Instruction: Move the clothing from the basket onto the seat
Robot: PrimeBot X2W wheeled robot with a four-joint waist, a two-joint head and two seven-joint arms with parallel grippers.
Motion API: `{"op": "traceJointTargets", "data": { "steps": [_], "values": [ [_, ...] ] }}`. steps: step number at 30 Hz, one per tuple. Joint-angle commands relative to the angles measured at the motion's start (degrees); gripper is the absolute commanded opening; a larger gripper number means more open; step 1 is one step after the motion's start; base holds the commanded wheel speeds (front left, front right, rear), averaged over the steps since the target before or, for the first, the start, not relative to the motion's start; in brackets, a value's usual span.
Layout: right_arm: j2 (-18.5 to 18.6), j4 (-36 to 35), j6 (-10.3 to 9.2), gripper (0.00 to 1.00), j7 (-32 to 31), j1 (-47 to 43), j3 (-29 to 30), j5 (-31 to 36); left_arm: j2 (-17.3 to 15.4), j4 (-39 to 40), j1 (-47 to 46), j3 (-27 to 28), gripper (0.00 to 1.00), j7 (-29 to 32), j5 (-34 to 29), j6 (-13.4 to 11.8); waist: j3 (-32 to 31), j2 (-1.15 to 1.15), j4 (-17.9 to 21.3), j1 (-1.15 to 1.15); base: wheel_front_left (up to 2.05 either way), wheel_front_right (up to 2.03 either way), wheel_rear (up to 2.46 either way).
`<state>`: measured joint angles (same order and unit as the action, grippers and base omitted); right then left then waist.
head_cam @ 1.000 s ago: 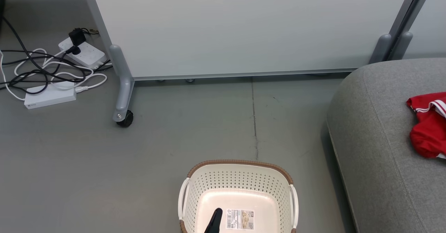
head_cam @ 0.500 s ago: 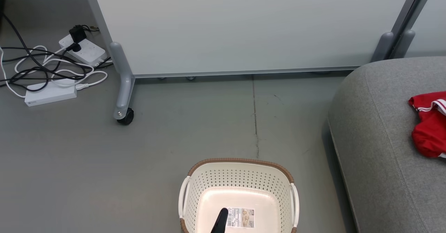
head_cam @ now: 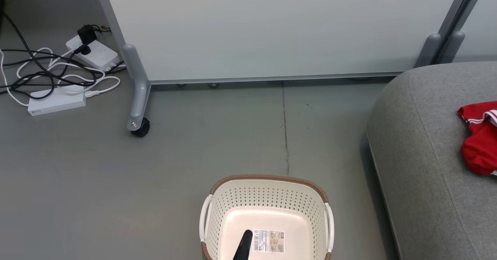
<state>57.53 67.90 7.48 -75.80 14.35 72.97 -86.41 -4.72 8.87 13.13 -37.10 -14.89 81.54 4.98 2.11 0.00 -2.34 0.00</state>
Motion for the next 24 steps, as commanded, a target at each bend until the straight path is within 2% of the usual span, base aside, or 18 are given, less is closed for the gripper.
{"op": "traceJointTargets", "data": {
  "steps": [1, 8, 24],
  "values": [
    [1.2, 1.01, 0.02, 0.0, -1.22, 0.68, 1.09, -1.45, 2.53, 1.13, 2.18, -2.18, 0.0, -0.18, 1.33, 0.48, 0.06, 0.0, -0.02, 0.0, 0.0, 0.0, 0.0],
    [2.82, 3.05, 0.02, 0.0, -3.64, 1.26, 3.39, -3.65, 3.54, 1.92, 2.92, -3.11, 0.0, -0.19, 3.13, 1.02, 0.3, 0.0, -0.11, 0.0, 0.0, 0.0, 0.0],
    [2.68, 2.9, 0.02, 0.0, -3.47, 1.23, 3.29, -3.39, 3.54, 1.89, 2.91, -3.11, 0.0, -0.19, 3.05, 0.95, 0.3, 0.0, -0.11, 0.0, 0.0, 0.0, 0.0]
  ]
}}
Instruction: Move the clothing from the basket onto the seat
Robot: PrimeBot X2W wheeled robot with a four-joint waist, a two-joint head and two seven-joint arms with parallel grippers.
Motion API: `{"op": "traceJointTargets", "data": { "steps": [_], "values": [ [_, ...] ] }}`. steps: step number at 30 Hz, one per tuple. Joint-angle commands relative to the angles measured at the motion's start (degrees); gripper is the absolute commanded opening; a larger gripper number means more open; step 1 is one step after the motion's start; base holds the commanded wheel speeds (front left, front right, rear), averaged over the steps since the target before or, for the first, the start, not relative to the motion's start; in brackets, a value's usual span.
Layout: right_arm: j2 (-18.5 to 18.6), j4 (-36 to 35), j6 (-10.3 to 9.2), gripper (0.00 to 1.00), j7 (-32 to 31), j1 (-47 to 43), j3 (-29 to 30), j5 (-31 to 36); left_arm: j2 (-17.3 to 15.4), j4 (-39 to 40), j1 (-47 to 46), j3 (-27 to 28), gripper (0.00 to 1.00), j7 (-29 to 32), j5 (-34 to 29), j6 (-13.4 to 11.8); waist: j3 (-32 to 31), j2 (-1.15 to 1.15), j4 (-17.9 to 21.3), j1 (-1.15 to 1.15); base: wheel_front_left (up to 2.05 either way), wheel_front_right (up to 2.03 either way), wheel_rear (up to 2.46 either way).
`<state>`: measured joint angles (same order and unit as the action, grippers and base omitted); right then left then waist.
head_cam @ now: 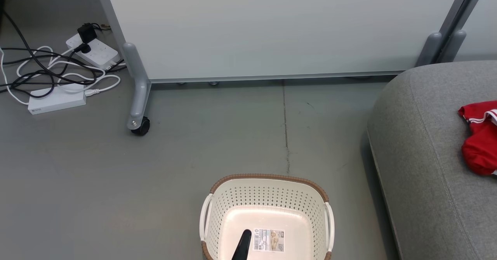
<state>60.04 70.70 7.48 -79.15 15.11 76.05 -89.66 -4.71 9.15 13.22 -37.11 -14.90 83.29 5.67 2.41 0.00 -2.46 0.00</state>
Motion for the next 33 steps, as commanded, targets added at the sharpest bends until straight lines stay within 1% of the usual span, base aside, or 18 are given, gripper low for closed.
{"op": "traceJointTargets", "data": {
  "steps": [1, 33],
  "values": [
    [0.17, 0.1, 0.02, 0.0, -0.12, 0.48, 0.2, -0.14, 3.53, 1.61, 2.82, -3.1, 0.0, -0.18, 1.3, 0.26, 0.0, 0.0, 0.0, 0.0, 0.0, 0.0, 0.0],
    [0.17, 0.1, 0.02, 0.0, -0.15, 0.4, 0.25, -0.02, 3.54, 1.6, 2.83, -3.11, 0.0, -0.18, 1.3, 0.28, 0.0, 0.0, 0.0, 0.0, 0.0, 0.0, 0.0]
  ]
}}
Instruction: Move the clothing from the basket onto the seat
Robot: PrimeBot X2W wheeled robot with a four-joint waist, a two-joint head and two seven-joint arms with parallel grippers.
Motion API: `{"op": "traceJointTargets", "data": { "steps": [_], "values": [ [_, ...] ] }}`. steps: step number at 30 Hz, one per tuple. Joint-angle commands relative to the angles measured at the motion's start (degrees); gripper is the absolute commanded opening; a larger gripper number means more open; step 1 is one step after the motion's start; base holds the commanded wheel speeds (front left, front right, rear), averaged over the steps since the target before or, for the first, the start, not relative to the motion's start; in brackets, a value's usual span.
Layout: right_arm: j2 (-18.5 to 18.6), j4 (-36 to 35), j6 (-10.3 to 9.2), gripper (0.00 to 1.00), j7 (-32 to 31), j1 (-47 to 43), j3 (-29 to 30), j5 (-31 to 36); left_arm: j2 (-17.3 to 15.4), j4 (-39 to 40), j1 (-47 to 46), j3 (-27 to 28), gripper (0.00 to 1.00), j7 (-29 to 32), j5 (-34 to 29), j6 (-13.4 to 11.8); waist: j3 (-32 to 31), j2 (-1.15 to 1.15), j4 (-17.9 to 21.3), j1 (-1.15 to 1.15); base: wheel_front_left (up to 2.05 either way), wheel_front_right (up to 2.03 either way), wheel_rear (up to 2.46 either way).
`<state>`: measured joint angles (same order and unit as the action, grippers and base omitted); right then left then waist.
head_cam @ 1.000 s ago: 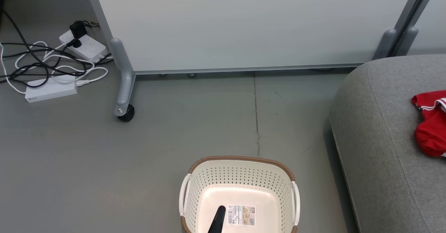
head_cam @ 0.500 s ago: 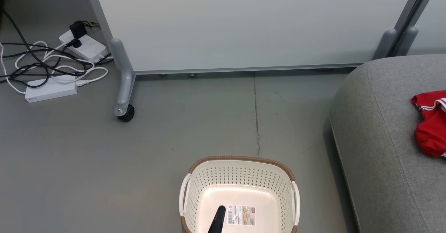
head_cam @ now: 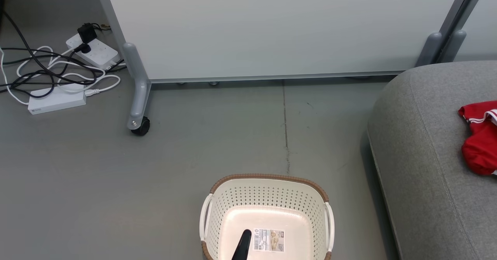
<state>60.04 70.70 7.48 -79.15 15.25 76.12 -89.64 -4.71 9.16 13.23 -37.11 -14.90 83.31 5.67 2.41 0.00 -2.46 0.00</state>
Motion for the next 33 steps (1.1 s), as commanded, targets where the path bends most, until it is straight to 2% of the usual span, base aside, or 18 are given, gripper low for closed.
{"op": "traceJointTargets", "data": {
  "steps": [1, 33],
  "values": [
    [0.17, 0.1, 0.02, 0.0, -0.15, 0.26, 0.2, -0.03, 3.54, 1.59, 2.82, -3.11, 0.0, -0.18, 1.29, 0.28, 0.0, 0.0, 0.0, 0.0, 0.0, 0.0, 0.0],
    [0.16, 0.1, 0.02, 0.0, -0.15, 0.28, 0.22, 0.04, 3.56, 1.59, 2.83, -3.12, 0.0, -0.18, 1.3, 0.3, 0.0, 0.0, 0.0, 0.0, 0.0, 0.0, 0.0]
  ]
}}
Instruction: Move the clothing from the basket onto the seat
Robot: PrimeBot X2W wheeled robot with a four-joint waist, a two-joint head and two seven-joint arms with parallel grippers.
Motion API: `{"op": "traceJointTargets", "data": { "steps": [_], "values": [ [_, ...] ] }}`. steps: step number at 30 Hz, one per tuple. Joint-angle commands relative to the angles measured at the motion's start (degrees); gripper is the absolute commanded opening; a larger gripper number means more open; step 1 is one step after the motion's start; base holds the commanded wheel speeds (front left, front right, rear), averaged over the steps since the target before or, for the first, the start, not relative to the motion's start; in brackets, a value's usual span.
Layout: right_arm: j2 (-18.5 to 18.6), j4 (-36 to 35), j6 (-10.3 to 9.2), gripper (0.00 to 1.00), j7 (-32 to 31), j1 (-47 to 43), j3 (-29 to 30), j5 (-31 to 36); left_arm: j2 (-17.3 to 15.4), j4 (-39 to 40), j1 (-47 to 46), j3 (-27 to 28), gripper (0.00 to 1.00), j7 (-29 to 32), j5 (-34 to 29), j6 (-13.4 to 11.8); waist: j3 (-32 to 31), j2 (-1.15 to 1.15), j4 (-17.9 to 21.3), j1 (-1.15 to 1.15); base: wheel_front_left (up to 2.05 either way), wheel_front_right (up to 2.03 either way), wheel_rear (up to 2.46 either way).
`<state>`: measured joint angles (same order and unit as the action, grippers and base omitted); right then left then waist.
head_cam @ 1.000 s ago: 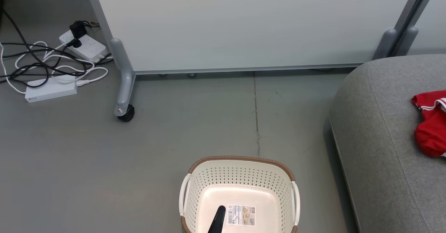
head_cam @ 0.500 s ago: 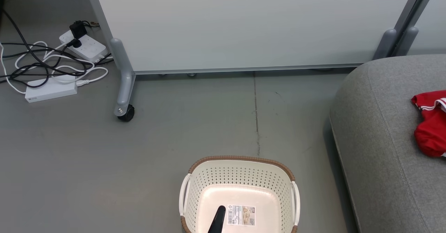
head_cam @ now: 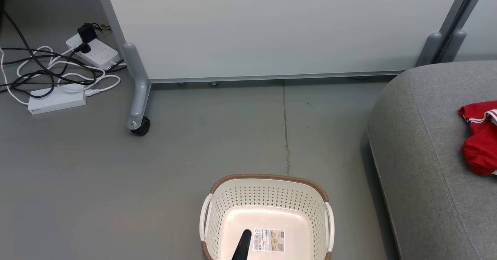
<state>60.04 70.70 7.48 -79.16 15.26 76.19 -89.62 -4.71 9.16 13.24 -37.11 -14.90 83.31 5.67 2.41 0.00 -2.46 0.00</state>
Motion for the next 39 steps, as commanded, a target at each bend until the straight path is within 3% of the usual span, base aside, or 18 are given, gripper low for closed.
{"op": "traceJointTargets", "data": {
  "steps": [1, 39],
  "values": [
    [0.16, 0.1, 0.02, 0.0, -0.14, 0.27, 0.16, 0.02, 3.56, 1.59, 2.83, -3.12, 0.0, -0.18, 1.3, 0.3, 0.0, 0.0, 0.0, 0.0, 0.0, 0.0, 0.0],
    [0.16, 0.09, 0.02, 0.0, -0.13, 0.28, 0.19, 0.08, 3.58, 1.6, 2.84, -3.13, 0.0, -0.18, 1.3, 0.27, 0.0, 0.0, 0.0, 0.0, 0.0, 0.0, 0.0]
  ]
}}
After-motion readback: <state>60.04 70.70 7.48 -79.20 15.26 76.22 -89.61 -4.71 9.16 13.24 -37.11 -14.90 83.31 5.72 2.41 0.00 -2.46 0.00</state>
